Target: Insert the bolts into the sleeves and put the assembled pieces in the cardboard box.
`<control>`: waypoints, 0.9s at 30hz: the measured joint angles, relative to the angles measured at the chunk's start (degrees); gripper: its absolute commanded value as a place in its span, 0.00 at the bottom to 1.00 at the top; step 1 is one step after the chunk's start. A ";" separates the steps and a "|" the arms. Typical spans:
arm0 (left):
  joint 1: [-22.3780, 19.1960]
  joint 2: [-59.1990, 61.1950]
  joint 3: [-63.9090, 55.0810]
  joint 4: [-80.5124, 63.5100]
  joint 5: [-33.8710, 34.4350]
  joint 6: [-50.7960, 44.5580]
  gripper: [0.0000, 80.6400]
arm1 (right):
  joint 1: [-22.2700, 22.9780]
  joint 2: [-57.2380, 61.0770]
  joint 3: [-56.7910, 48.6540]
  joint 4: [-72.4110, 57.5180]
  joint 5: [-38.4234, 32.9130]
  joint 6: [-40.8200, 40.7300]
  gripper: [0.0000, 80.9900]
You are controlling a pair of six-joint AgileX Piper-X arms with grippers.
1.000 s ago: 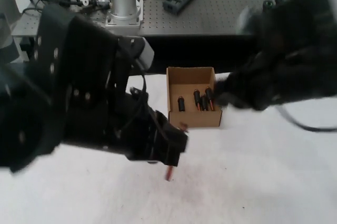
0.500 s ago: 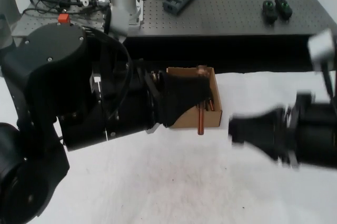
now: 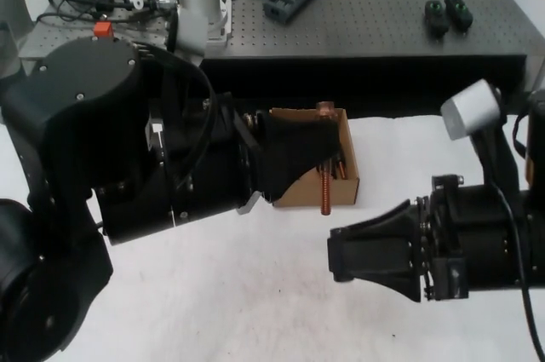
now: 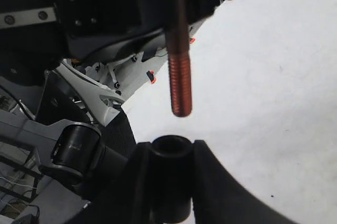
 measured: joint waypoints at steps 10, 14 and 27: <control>0.00 0.00 0.00 -1.24 0.15 -2.26 0.01 | 0.20 2.28 0.00 -5.73 0.04 1.13 0.02; 0.13 0.00 0.00 -1.28 0.15 -2.26 0.01 | 0.20 3.15 0.00 -8.74 0.57 1.72 0.02; 0.13 0.00 0.00 -1.66 0.15 -2.74 0.01 | 0.34 3.26 0.00 -11.66 -0.83 2.10 0.02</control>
